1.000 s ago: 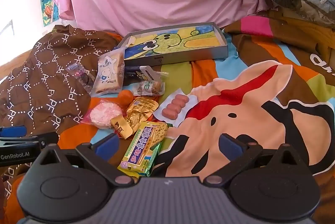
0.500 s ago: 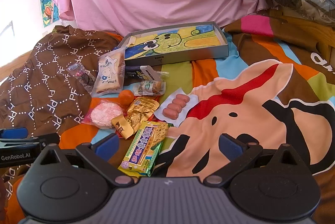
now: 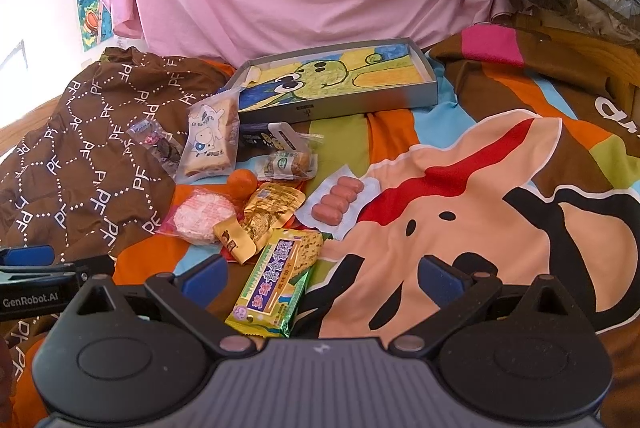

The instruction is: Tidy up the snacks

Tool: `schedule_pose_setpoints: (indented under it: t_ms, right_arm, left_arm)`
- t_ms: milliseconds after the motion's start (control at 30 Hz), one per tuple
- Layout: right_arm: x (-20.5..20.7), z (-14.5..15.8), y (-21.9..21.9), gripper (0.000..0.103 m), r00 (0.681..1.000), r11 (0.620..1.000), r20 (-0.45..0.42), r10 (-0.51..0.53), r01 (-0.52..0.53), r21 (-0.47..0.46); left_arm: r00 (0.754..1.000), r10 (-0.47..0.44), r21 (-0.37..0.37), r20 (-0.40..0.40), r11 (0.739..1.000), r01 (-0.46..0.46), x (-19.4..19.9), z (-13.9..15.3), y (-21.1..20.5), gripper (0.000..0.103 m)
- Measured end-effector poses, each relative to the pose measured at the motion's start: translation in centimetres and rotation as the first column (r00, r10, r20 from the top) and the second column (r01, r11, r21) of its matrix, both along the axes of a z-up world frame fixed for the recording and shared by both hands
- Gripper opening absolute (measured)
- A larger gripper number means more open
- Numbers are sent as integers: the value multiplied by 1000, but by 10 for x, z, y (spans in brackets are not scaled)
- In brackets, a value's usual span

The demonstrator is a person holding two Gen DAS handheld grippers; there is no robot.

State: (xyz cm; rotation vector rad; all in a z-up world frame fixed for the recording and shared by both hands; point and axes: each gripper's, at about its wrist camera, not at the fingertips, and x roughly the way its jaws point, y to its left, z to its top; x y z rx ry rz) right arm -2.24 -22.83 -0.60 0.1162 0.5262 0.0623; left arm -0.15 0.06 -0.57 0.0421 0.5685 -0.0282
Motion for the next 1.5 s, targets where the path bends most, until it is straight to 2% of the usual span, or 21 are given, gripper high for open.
schedule_pose_setpoints:
  t_ms: [767,1033,1200,1300,1500]
  right_arm:
    - [8,-6,-1,103,999,1000,-48,19,-19,8]
    - [17,-17,11,103,994,997,-99,52,-57,-51]
    - [28,-22,24,103,990,988,-102,100,-111,-112]
    - [38,-27,32,103,983,981,-130,127,-144,-129]
    - [53,-38,58,103,981,959,-142,131,-162,-231]
  left_arm:
    - [1000,16,-9,-17,1000,-16,3,-3,3,89]
    - [999,1,-12,-43,1000,-1,19,-7,11,89]
    - [995,-65,-6,-70,998,65,42,-8,15,89]
    - [990,-99,-28,-96,995,97,60,-9,17,89]
    - [985,-148,-9,-85,989,148,93,-8,16,89]
